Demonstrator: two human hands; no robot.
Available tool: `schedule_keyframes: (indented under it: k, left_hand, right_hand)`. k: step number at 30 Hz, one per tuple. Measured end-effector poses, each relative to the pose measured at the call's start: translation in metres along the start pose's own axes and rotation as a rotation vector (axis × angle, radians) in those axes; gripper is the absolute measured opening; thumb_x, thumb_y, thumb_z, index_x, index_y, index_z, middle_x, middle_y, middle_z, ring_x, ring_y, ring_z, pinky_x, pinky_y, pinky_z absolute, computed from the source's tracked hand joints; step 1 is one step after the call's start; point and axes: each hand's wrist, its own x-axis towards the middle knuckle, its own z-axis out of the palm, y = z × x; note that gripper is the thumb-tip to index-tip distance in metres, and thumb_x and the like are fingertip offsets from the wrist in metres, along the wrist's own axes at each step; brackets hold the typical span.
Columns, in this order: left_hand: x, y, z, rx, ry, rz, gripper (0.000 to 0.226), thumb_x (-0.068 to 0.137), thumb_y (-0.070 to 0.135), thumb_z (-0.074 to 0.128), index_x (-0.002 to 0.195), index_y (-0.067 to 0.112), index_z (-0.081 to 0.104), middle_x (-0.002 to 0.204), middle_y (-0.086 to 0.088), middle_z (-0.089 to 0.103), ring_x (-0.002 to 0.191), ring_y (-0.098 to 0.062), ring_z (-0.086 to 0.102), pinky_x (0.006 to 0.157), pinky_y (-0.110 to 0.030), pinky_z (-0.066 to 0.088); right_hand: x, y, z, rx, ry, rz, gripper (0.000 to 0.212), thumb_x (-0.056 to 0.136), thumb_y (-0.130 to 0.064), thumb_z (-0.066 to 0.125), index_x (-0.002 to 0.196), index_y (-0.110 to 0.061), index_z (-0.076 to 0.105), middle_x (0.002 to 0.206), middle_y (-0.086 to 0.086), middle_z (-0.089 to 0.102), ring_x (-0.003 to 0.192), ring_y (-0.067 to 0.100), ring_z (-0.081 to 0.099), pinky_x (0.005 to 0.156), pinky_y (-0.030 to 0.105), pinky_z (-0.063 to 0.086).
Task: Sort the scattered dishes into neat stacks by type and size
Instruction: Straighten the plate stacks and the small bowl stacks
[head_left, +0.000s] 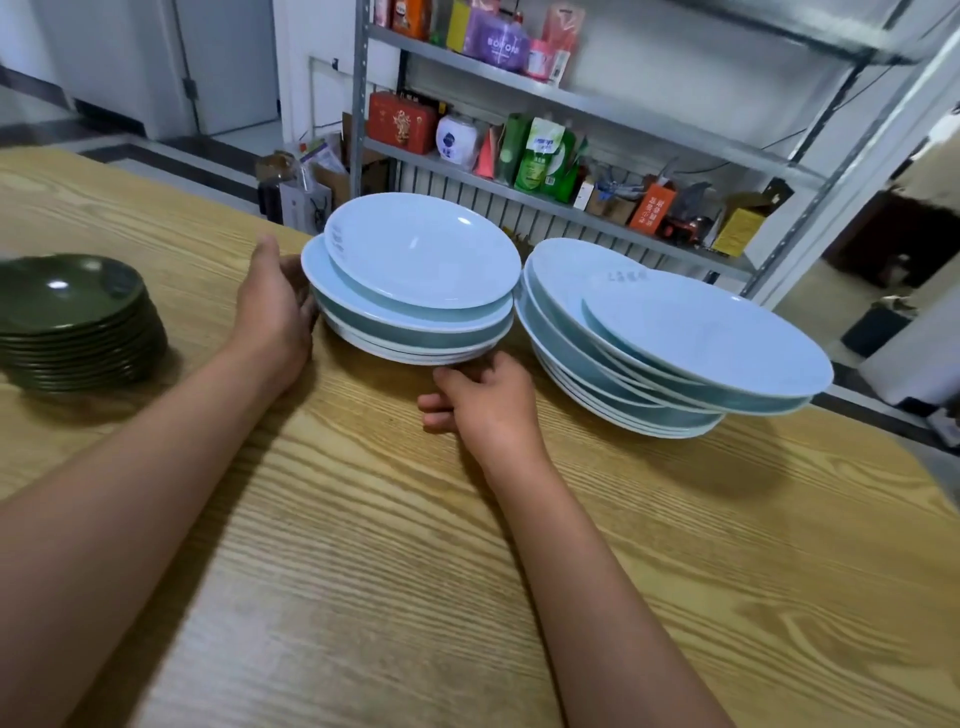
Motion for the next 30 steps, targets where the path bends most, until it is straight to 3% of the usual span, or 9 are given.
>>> schedule_keyframes:
  k: [4, 8, 11, 14, 17, 20, 24, 27, 30]
  left_hand:
    - [-0.029, -0.014, -0.019, 0.423, 0.100, 0.255, 0.032, 0.095, 0.019, 0.041, 0.113, -0.001, 0.058, 0.108, -0.022, 0.059, 0.080, -0.005, 0.055, 0.066, -0.011, 0.045]
    - [-0.067, -0.013, -0.041, 0.587, 0.055, 0.275, 0.028, 0.096, 0.007, 0.041, 0.119, 0.009, 0.056, 0.117, -0.005, 0.060, 0.083, 0.000, 0.057, 0.065, -0.010, 0.046]
    - [-0.116, -0.007, -0.044, 0.670, 0.058, 0.290, 0.025, 0.092, 0.008, 0.042, 0.108, 0.016, 0.060, 0.107, -0.004, 0.064, 0.085, -0.012, 0.061, 0.073, -0.023, 0.044]
    - [-0.157, -0.012, -0.044, 1.060, -0.129, 0.465, 0.020, 0.090, 0.009, 0.050, 0.107, 0.010, 0.063, 0.101, -0.004, 0.063, 0.095, -0.021, 0.058, 0.083, -0.029, 0.042]
    - [-0.182, -0.025, -0.029, 1.259, -0.351, 0.542, 0.022, 0.089, 0.018, 0.055, 0.107, 0.009, 0.064, 0.107, -0.009, 0.065, 0.103, -0.026, 0.057, 0.089, -0.031, 0.039]
    - [-0.202, -0.040, 0.004, 1.159, -0.405, 0.491, 0.026, 0.092, 0.019, 0.053, 0.115, 0.010, 0.062, 0.116, -0.007, 0.062, 0.103, -0.018, 0.055, 0.087, -0.023, 0.038]
    - [-0.204, -0.046, 0.063, 0.872, -0.377, 0.182, 0.036, 0.100, 0.029, 0.041, 0.131, 0.011, 0.049, 0.113, 0.000, 0.058, 0.093, -0.009, 0.053, 0.064, -0.006, 0.038]
    - [-0.189, -0.065, 0.095, 0.683, -0.297, 0.086, 0.047, 0.101, 0.041, 0.031, 0.141, 0.017, 0.041, 0.137, 0.000, 0.049, 0.127, -0.019, 0.044, 0.091, -0.021, 0.032]
    - [-0.183, -0.090, 0.114, 0.533, -0.145, 0.153, 0.043, 0.102, 0.037, 0.032, 0.138, 0.017, 0.044, 0.141, 0.000, 0.047, 0.130, -0.017, 0.040, 0.097, -0.020, 0.026]
  right_hand:
    - [-0.018, 0.015, -0.013, -0.071, 0.069, -0.019, 0.040, 0.091, -0.007, 0.053, 0.126, -0.024, 0.045, 0.067, -0.004, 0.070, 0.065, 0.014, 0.071, 0.083, 0.050, 0.056]
    - [-0.053, 0.028, -0.044, -0.080, 0.136, -0.089, 0.027, 0.088, -0.006, 0.053, 0.097, -0.031, 0.057, 0.075, -0.004, 0.069, 0.076, 0.011, 0.072, 0.085, 0.044, 0.057]
    - [-0.082, 0.031, -0.077, -0.124, 0.144, -0.137, 0.027, 0.088, 0.001, 0.056, 0.091, -0.025, 0.059, 0.084, 0.002, 0.068, 0.080, 0.012, 0.071, 0.083, 0.034, 0.057]
    - [-0.107, 0.035, -0.105, -0.155, 0.176, -0.141, 0.025, 0.088, 0.002, 0.057, 0.088, -0.023, 0.061, 0.081, 0.004, 0.070, 0.079, 0.015, 0.071, 0.080, 0.032, 0.057]
    - [-0.127, 0.032, -0.129, -0.109, 0.323, -0.127, 0.022, 0.091, -0.001, 0.055, 0.087, -0.022, 0.061, 0.079, 0.002, 0.068, 0.069, 0.015, 0.069, 0.076, 0.043, 0.059]
    - [-0.130, 0.014, -0.153, -0.041, 0.601, -0.178, 0.015, 0.096, -0.014, 0.053, 0.093, -0.028, 0.058, 0.091, 0.001, 0.067, 0.078, 0.019, 0.066, 0.078, 0.048, 0.056]
    - [-0.113, -0.016, -0.184, 0.132, 0.819, -0.176, 0.010, 0.099, -0.029, 0.044, 0.103, -0.025, 0.051, 0.099, -0.004, 0.059, 0.091, 0.017, 0.055, 0.080, 0.036, 0.041]
    - [-0.086, -0.037, -0.203, 0.296, 0.820, -0.140, 0.012, 0.099, -0.034, 0.042, 0.102, -0.023, 0.047, 0.089, -0.011, 0.050, 0.087, 0.013, 0.047, 0.076, 0.031, 0.034]
    - [-0.055, -0.054, -0.220, 0.368, 0.763, -0.172, 0.022, 0.099, -0.041, 0.042, 0.114, -0.027, 0.048, 0.100, -0.014, 0.049, 0.103, 0.010, 0.045, 0.084, 0.029, 0.033]
